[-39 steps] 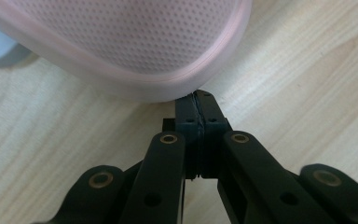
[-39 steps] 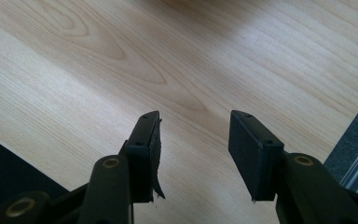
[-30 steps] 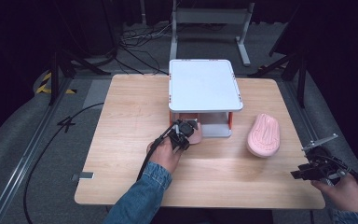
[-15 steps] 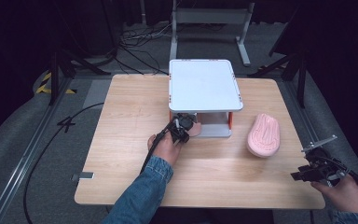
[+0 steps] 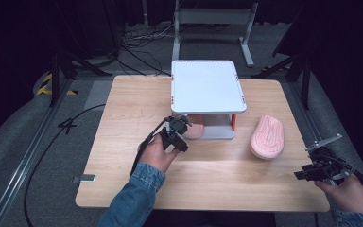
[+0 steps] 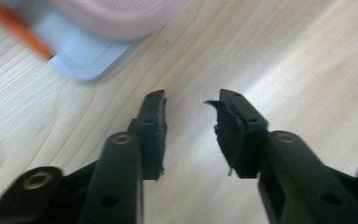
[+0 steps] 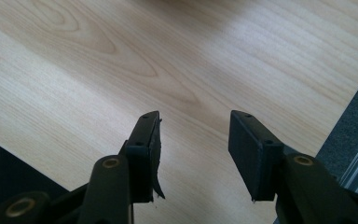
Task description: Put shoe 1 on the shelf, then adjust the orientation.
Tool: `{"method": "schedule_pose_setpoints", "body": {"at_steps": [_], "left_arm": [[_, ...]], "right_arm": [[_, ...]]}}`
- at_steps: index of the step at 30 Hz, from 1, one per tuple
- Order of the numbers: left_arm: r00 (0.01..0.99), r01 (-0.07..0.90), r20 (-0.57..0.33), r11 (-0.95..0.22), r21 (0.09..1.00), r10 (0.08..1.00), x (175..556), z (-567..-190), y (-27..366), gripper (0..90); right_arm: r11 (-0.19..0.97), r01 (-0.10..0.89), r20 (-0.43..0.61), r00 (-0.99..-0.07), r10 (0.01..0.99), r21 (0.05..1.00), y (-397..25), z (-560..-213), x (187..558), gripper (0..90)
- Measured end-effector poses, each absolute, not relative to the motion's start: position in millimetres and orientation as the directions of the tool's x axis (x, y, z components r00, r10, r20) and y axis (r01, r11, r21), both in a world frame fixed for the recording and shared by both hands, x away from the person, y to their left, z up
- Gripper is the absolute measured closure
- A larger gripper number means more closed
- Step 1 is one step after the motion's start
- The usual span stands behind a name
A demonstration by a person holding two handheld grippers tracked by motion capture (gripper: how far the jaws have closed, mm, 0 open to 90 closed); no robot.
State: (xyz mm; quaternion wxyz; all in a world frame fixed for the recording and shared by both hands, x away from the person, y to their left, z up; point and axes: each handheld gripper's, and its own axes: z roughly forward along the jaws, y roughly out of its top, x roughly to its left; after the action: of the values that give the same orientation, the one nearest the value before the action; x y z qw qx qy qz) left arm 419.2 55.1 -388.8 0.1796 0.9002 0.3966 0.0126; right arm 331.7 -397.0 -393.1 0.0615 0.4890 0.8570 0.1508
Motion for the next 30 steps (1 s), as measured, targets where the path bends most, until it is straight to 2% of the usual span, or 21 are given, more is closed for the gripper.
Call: {"method": "schedule_pose_setpoints", "body": {"at_steps": [3, 8, 15, 19, 26, 30], "left_arm": [[0.685, 0.708, -0.118, -0.619, 0.339, 0.719, 405.6, -376.7, 82.0, 55.4], [0.638, 0.75, -0.13, -0.575, 0.327, 0.759, 397.7, -381.5, 119.3, 53.6], [0.559, 0.808, -0.118, -0.507, 0.3, 0.821, 389.4, -392.1, 159.9, 53.6], [0.524, 0.833, -0.142, -0.471, 0.29, 0.84, 381.3, -398.0, 172.3, 53.1], [0.493, 0.854, -0.152, -0.443, 0.273, 0.857, 370.0, -405.0, 186.9, 52.4], [0.478, 0.861, -0.143, -0.43, 0.271, 0.866, 364.6, -406.2, 190.8, 52.5]], "right_arm": [[0.481, 0.806, 0.044, -0.525, 0.85, 0.346, -395.8, -388.7, 333.8, 55.1], [0.453, 0.802, 0.049, -0.509, 0.859, 0.389, -396.5, -378.7, 340.1, 57.1], [0.462, 0.764, 0.034, -0.532, 0.846, 0.451, -383.6, -361.0, 357.7, 65.1], [0.47, 0.733, 0.051, -0.563, 0.825, 0.492, -374.2, -354.0, 377.1, 73.3], [0.484, 0.738, 0.068, -0.577, 0.814, 0.47, -360.7, -358.1, 419.5, 89.2], [0.5, 0.739, 0.05, -0.58, 0.813, 0.451, -348.2, -363.5, 437.7, 89.6]]}}
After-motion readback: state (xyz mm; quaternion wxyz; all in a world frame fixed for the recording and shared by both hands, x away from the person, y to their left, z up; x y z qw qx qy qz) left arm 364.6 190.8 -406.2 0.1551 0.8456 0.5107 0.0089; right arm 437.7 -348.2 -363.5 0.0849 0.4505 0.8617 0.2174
